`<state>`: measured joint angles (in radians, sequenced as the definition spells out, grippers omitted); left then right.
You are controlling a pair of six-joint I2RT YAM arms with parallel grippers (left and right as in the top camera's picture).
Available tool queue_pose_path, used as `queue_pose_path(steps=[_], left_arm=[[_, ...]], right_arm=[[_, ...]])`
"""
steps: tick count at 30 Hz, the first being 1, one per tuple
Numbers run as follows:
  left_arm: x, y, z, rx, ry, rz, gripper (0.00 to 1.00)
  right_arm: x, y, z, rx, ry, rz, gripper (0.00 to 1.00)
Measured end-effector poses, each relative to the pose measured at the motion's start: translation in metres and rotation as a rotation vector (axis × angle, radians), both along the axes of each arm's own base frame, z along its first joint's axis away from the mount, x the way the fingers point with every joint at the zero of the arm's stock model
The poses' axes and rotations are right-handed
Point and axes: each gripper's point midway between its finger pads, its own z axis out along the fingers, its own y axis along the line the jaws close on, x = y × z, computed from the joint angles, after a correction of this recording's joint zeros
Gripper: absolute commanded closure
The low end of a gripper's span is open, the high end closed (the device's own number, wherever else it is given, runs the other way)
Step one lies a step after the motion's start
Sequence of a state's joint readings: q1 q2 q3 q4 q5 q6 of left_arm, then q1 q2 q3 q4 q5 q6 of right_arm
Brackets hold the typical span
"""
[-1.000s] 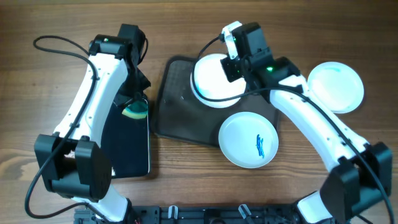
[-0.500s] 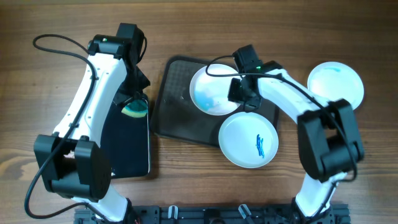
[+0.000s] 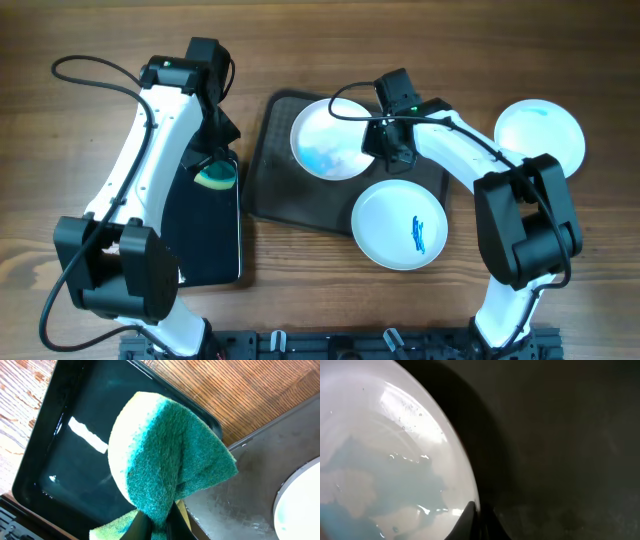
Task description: Clean dirty plates on tray and stack at the side
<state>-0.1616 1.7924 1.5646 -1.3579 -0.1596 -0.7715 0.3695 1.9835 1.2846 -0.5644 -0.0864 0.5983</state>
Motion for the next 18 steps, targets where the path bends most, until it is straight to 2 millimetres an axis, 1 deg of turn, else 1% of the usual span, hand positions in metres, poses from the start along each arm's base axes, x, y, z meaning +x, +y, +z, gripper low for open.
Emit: queue_pose_path(steps=[2, 3, 5, 8, 9, 10, 11, 13, 15, 16, 17, 18], left_arm=[[0.0, 0.0, 0.0, 0.0, 0.0, 0.0, 0.96], [0.0, 0.0, 0.0, 0.0, 0.0, 0.0, 0.96], [0.0, 0.0, 0.0, 0.0, 0.0, 0.0, 0.96], [0.001, 0.0, 0.0, -0.001, -0.005, 0.0, 0.96], [0.003, 0.0, 0.0, -0.002, -0.011, 0.0, 0.96], [0.003, 0.0, 0.0, -0.002, -0.013, 0.0, 0.96], [0.003, 0.0, 0.0, -0.002, -0.014, 0.0, 0.96], [0.004, -0.001, 0.0, -0.003, -0.015, 0.0, 0.96], [0.004, -0.001, 0.0, -0.003, -0.016, 0.0, 0.96], [0.004, -0.001, 0.0, -0.003, -0.015, -0.003, 0.96], [0.004, -0.001, 0.0, -0.002, -0.015, -0.005, 0.96], [0.004, -0.001, 0.0, -0.002, -0.015, -0.008, 0.96]], right_arm=[[0.006, -0.002, 0.001, -0.027, -0.036, 0.048, 0.95], [0.01, -0.006, 0.003, -0.063, -0.064, 0.072, 0.95], [0.018, -0.014, 0.026, -0.13, -0.147, 0.139, 0.95], [0.029, -0.016, 0.084, -0.207, -0.325, 0.252, 0.95], [0.03, -0.014, 0.112, -0.251, -0.404, 0.311, 0.96], [0.03, -0.01, 0.133, -0.298, -0.468, 0.367, 0.96], [0.029, -0.007, 0.142, -0.367, -0.501, 0.419, 0.96], [0.025, -0.002, 0.147, -0.489, -0.527, 0.496, 0.96], [0.022, -0.001, 0.157, -0.664, -0.556, 0.546, 0.96], [0.02, 0.003, 0.165, -0.756, -0.582, 0.573, 0.96], [0.02, 0.006, 0.173, -0.811, -0.606, 0.579, 0.96], [0.021, 0.01, 0.186, -0.9, -0.646, 0.573, 0.96]])
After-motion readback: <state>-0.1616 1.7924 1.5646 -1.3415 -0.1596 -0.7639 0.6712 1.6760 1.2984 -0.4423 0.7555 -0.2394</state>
